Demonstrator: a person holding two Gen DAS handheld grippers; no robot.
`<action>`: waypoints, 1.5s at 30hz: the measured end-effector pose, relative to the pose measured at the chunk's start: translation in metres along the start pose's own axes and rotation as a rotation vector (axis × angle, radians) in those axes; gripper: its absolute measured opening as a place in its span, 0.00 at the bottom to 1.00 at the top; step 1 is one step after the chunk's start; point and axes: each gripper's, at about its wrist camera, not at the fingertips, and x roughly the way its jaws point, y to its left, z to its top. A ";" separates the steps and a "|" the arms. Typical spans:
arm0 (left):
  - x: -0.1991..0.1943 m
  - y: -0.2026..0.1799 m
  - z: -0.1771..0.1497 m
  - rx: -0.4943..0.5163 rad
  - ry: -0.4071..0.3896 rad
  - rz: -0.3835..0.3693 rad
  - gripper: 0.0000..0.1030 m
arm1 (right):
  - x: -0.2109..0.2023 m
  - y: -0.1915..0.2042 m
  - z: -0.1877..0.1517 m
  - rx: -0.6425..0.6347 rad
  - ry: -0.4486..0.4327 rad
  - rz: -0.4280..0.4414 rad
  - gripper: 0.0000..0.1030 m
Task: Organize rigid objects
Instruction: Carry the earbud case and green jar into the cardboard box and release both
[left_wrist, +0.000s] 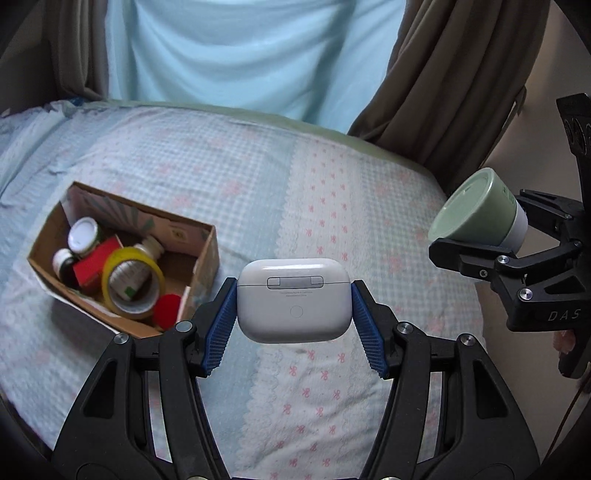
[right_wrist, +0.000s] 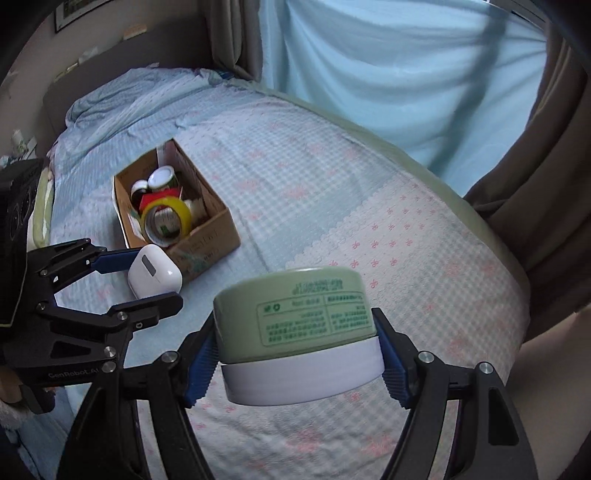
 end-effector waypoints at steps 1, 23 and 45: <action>-0.013 0.006 0.005 -0.002 -0.003 -0.003 0.56 | -0.011 0.006 0.006 0.021 -0.007 -0.011 0.69; -0.096 0.203 0.099 0.190 0.080 -0.066 0.56 | -0.035 0.149 0.111 0.468 -0.025 -0.138 0.69; 0.050 0.309 0.091 0.334 0.348 -0.100 0.56 | 0.124 0.177 0.142 0.888 0.110 -0.199 0.69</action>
